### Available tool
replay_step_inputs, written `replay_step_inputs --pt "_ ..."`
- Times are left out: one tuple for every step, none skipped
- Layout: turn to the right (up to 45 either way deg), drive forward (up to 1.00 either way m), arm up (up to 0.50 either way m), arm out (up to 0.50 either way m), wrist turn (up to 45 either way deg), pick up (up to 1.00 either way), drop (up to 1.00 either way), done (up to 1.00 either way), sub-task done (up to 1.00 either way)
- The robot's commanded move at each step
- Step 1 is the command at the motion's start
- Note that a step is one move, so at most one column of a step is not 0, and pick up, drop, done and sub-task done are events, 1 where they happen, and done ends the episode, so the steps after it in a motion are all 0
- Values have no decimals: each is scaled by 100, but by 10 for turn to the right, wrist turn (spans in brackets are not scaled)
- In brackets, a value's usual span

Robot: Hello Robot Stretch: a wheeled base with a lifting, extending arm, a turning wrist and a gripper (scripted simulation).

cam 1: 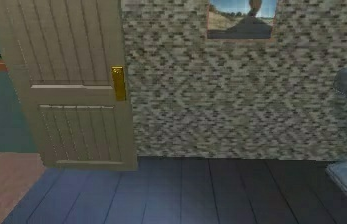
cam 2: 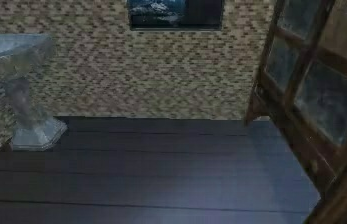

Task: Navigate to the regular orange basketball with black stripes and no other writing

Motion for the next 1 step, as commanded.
replay_step_inputs --pt "-390 0 0 0 0 0 0 0 0"
